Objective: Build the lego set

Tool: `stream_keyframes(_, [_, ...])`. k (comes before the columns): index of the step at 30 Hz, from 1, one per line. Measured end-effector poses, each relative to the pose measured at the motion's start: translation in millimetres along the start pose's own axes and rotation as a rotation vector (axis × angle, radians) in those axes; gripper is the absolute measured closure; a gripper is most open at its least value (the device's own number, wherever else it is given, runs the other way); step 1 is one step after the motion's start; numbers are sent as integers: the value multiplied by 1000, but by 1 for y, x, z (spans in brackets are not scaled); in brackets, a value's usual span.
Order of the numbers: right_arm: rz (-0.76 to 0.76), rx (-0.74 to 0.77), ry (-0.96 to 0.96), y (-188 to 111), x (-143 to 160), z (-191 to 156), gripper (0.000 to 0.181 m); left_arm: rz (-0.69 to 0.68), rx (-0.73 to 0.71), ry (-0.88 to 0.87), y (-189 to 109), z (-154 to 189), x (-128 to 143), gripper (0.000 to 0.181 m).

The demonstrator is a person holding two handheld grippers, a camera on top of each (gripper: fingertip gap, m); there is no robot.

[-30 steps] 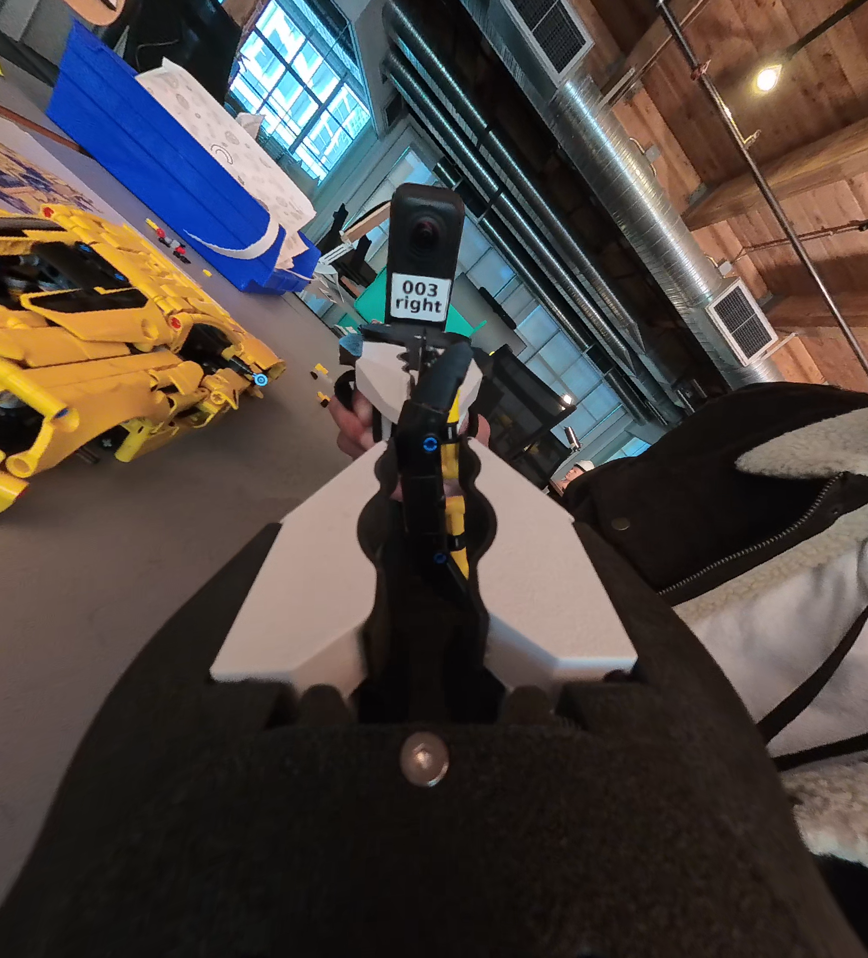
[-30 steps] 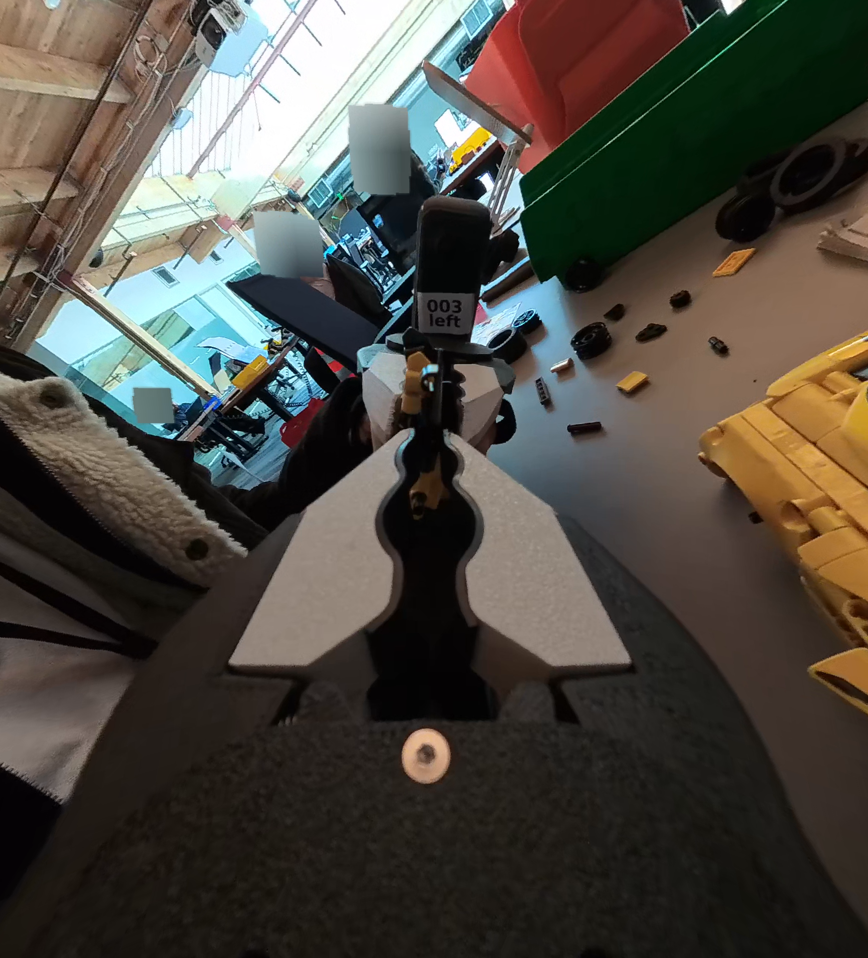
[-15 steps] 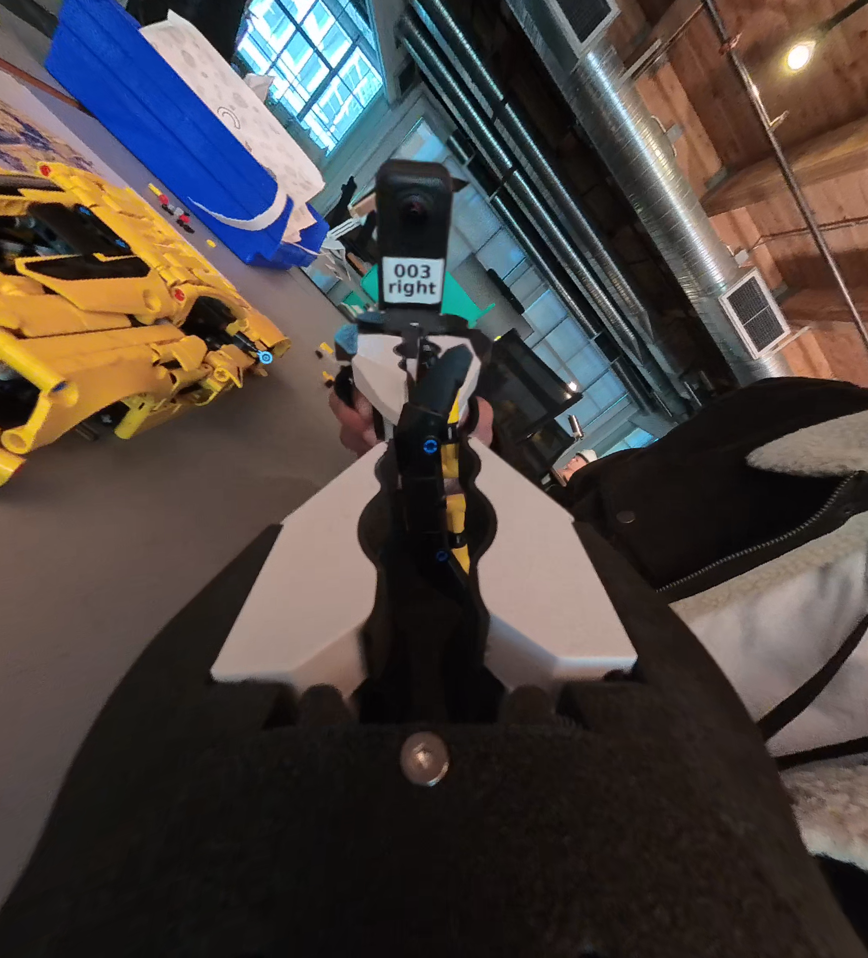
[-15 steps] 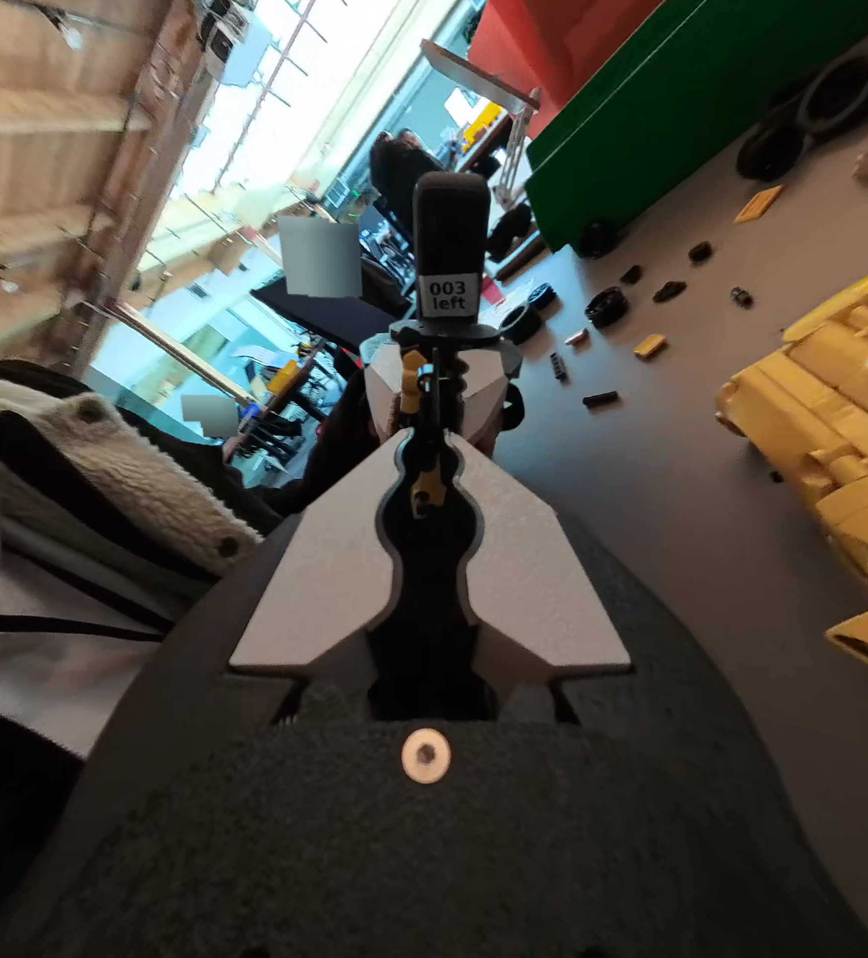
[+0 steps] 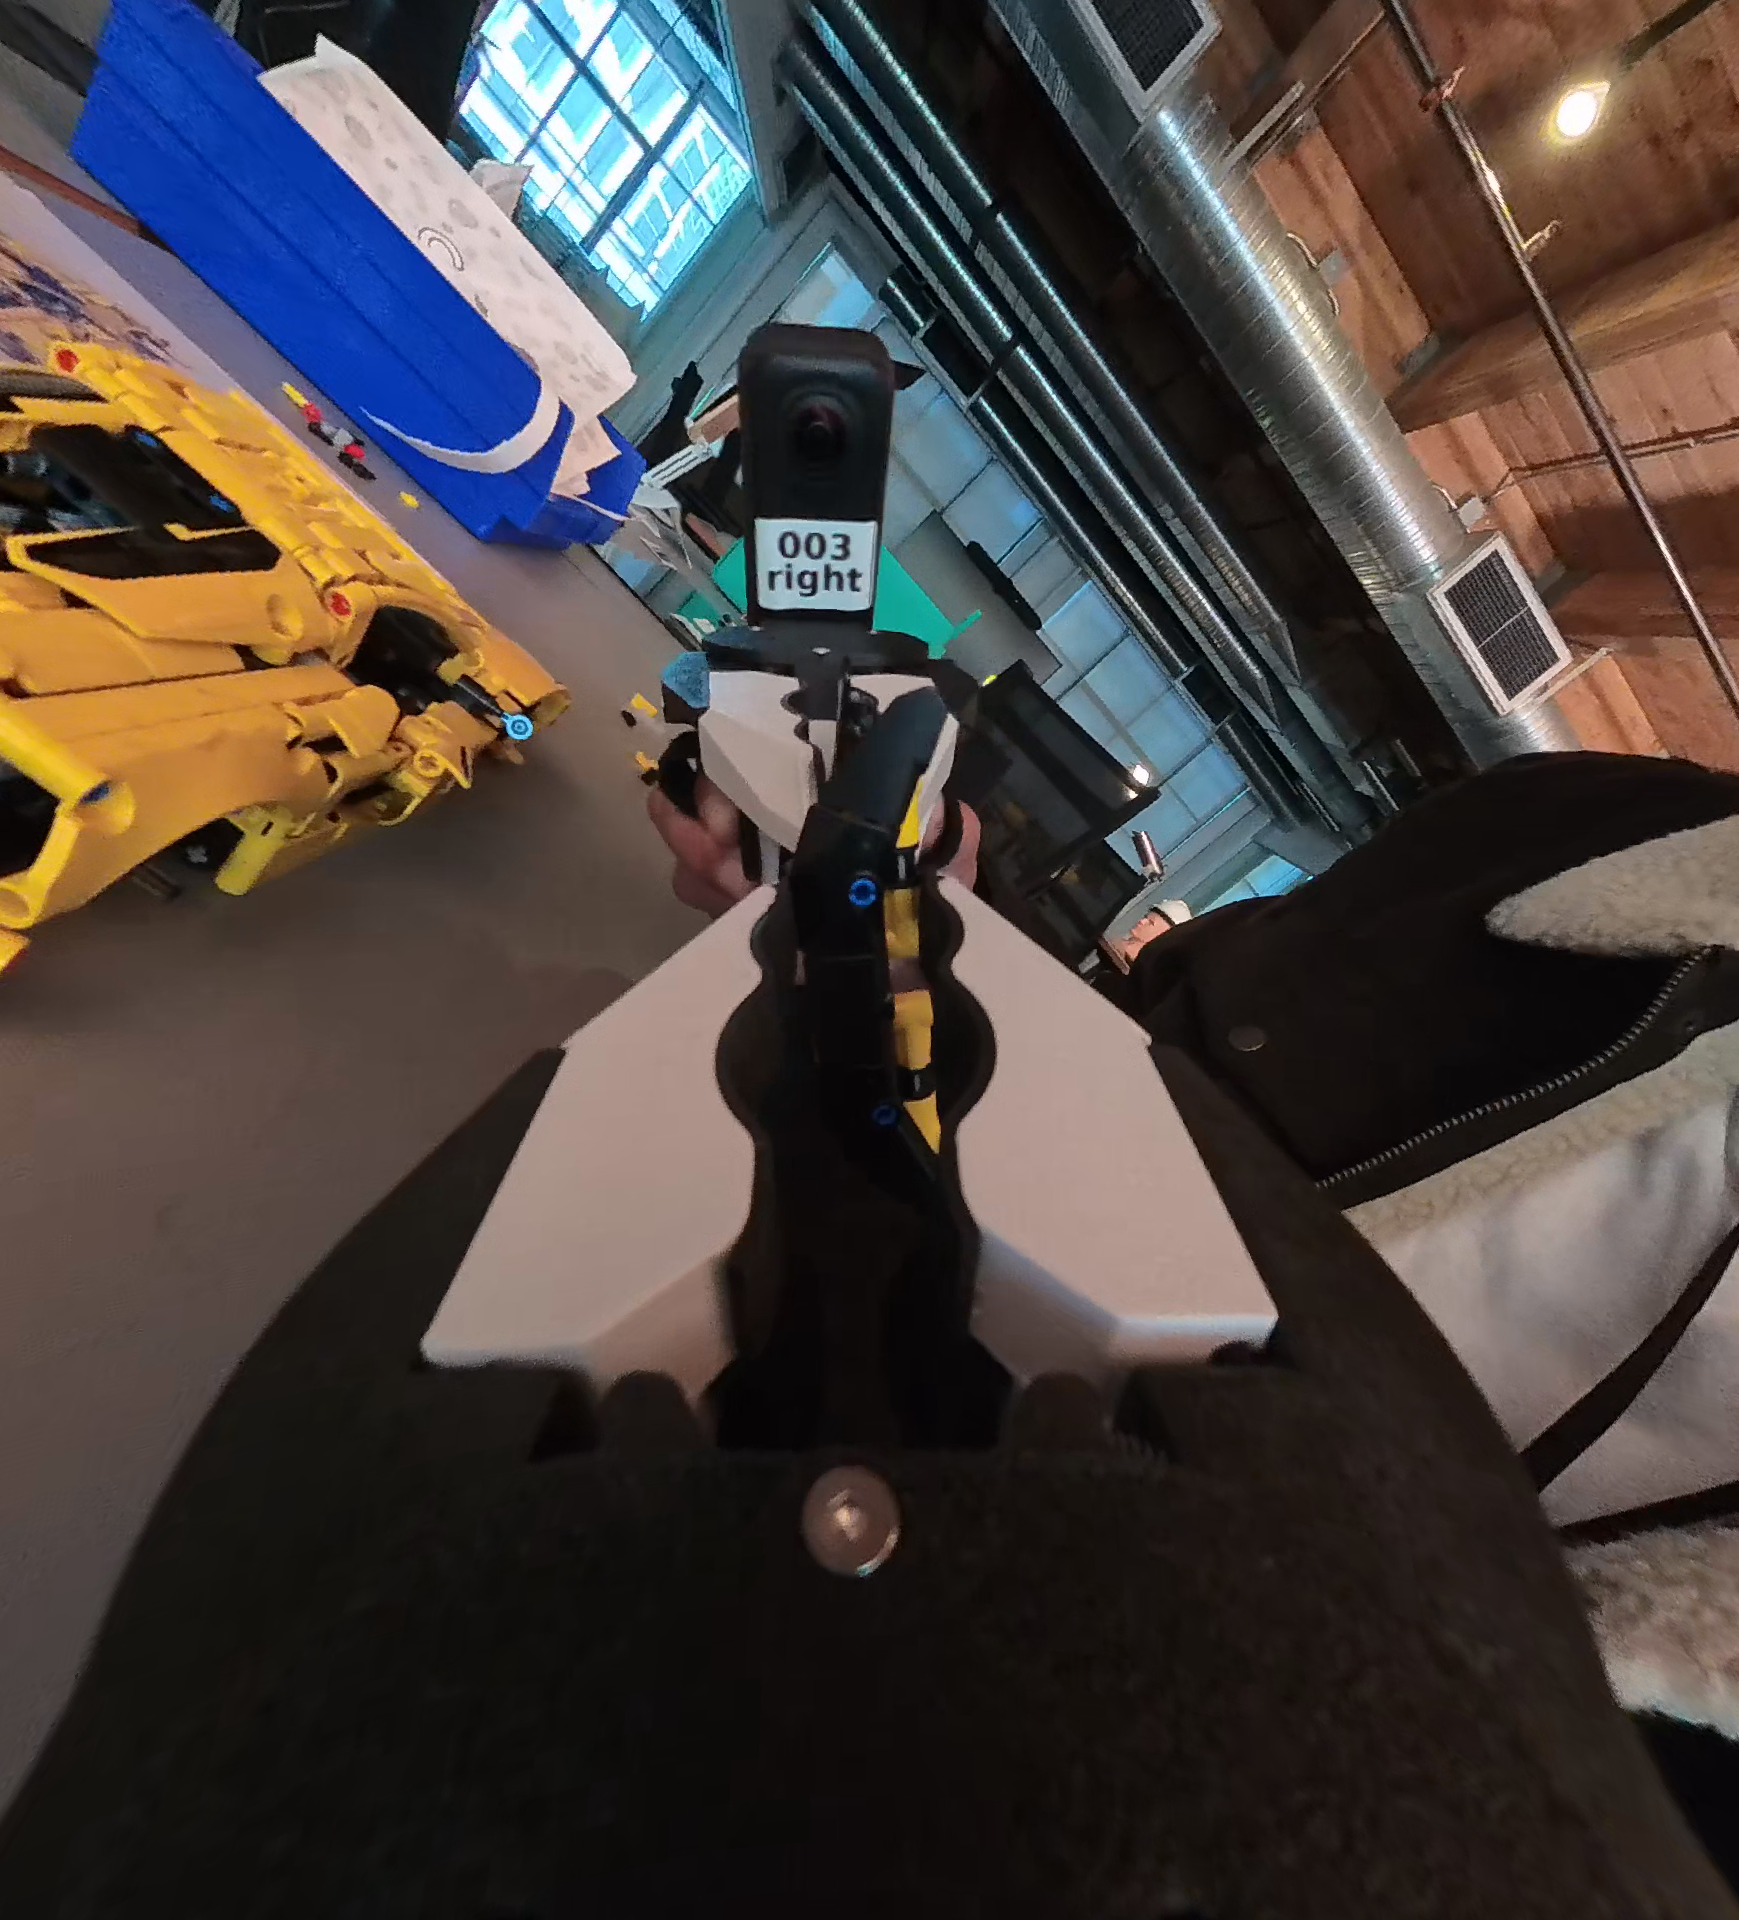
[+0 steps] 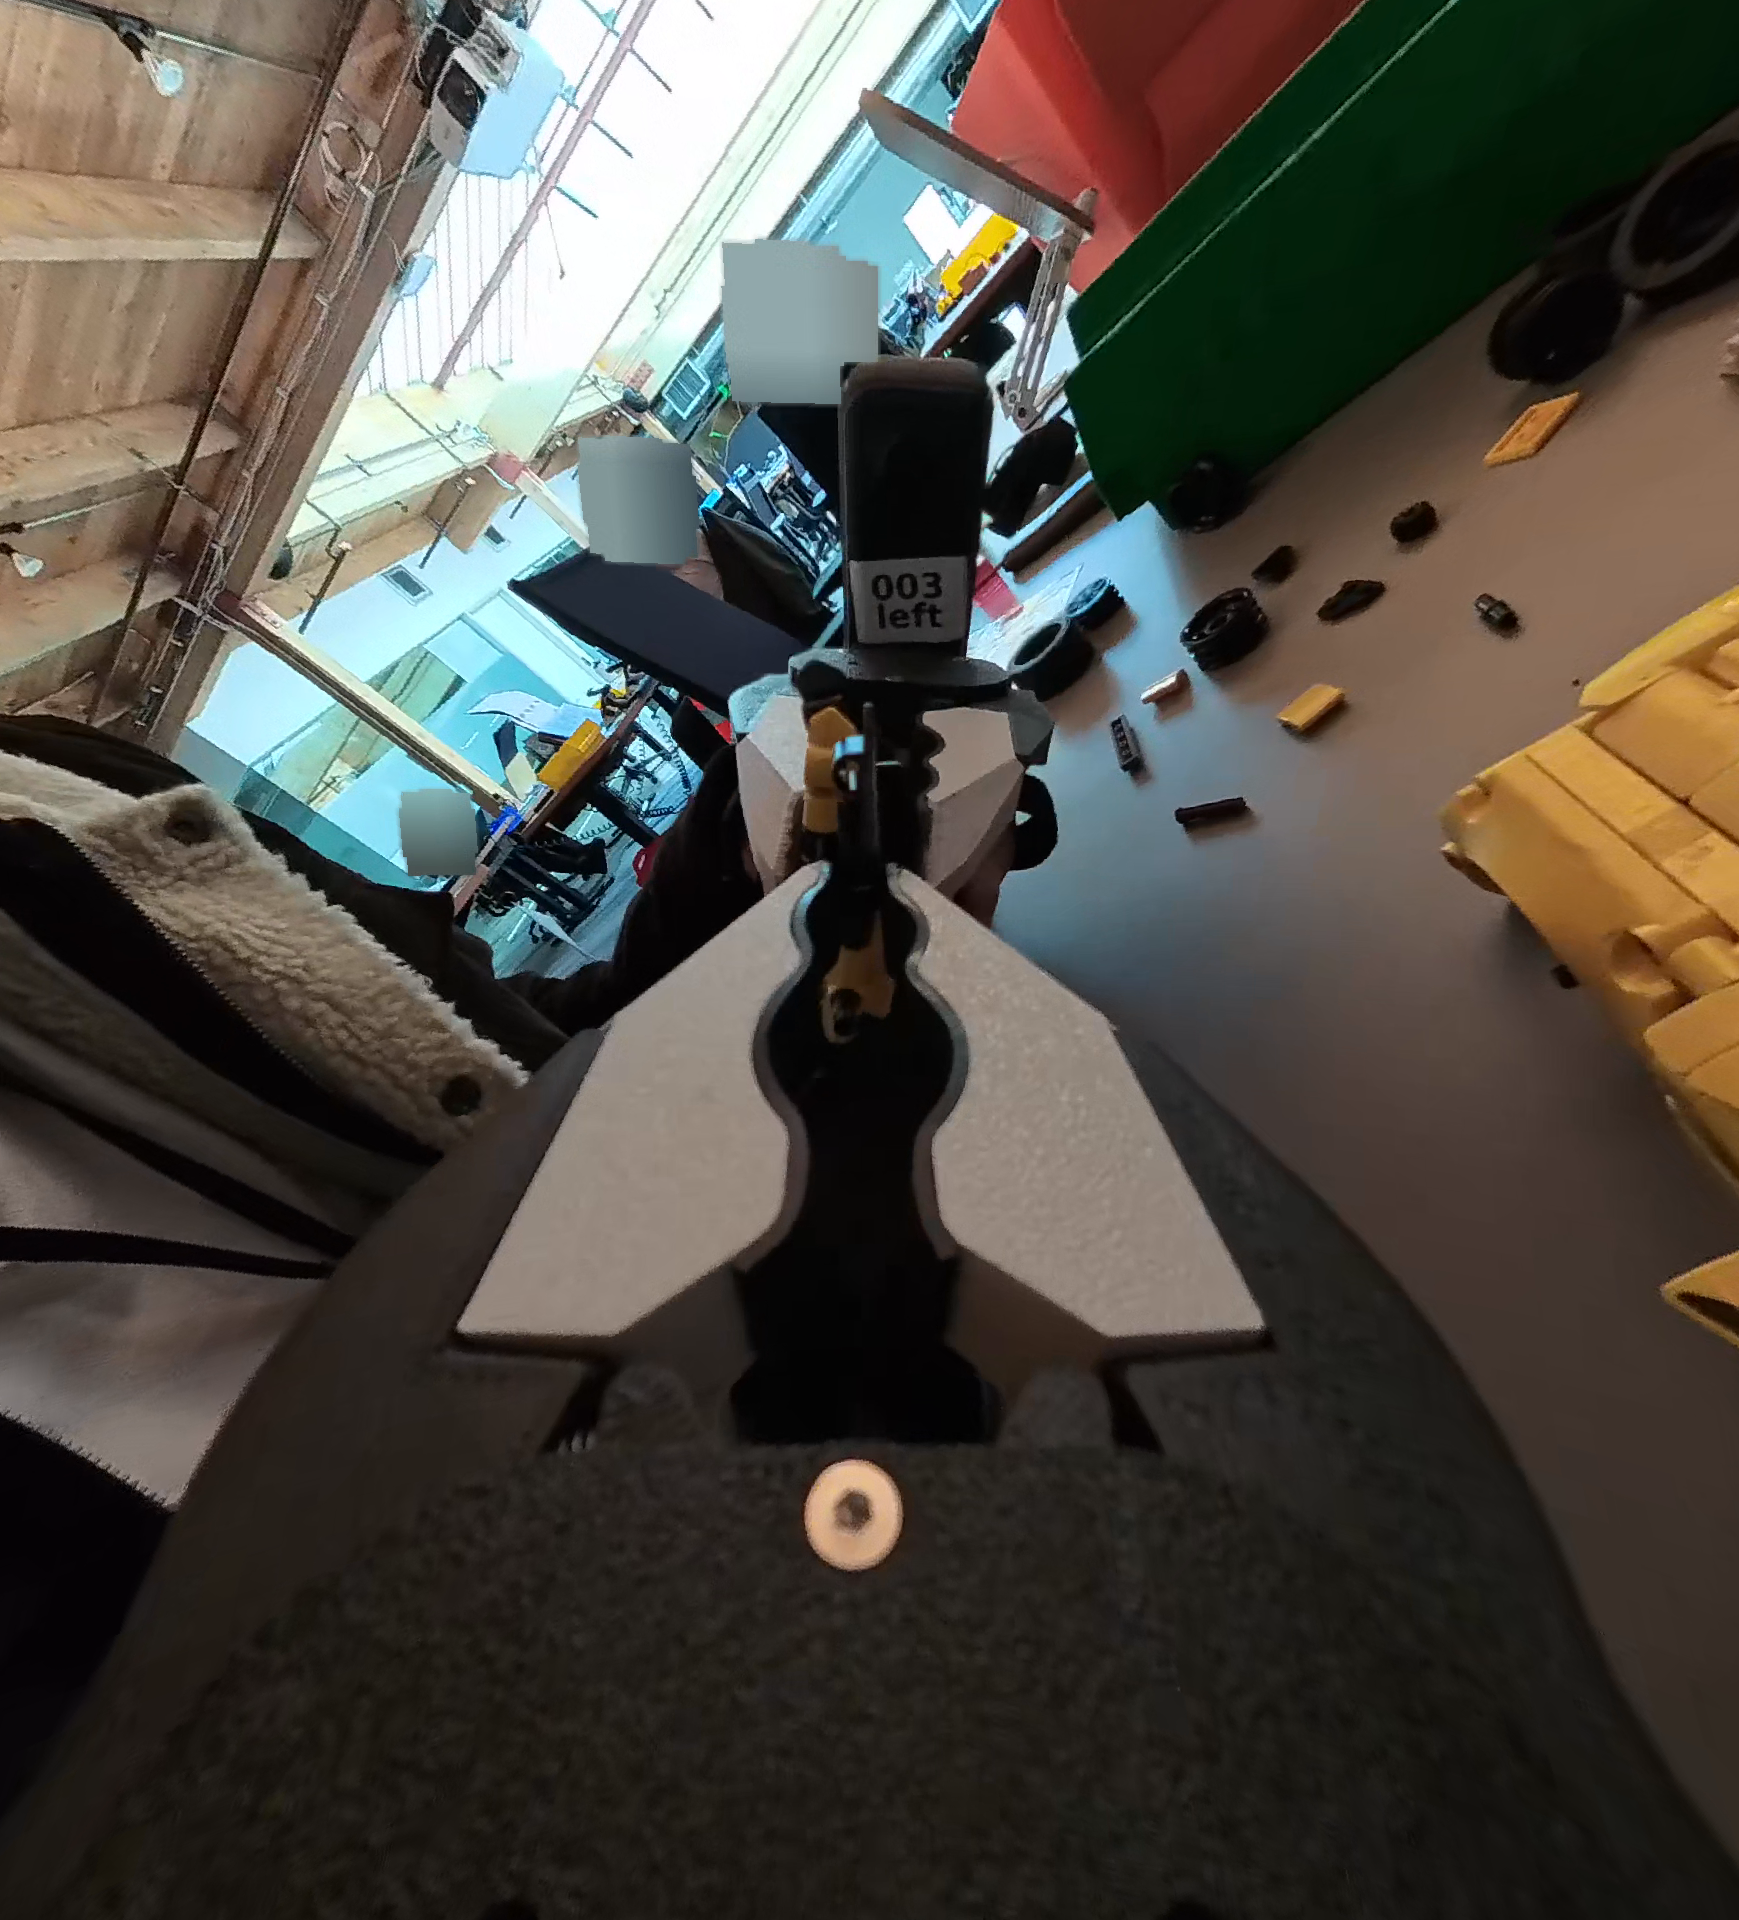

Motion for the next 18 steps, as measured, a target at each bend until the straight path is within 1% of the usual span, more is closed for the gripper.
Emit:
stream_keyframes(4, [16,-41,22,1,-2,-2,173,15,23,-1,-2,2,-2,158])
stream_keyframes(7, [14,-32,14,2,-1,-2,173,31,34,-3,-4,3,-4,159])
stream_keyframes(16, [10,-7,23,3,0,0,174,20,0,3,-3,0,-3,158])
stream_keyframes(18, [5,-20,42,1,0,1,174,16,-1,20,-3,2,-3,158])
Point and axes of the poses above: each gripper's, where its closed fingertips meet, y out along the fingers, x out of its underside, z = x × y across the jaws, the point moved 1 cm from there along -y, back along the fingers, and after that the axes turned 13 degrees about -z, right-handed, at the moved point
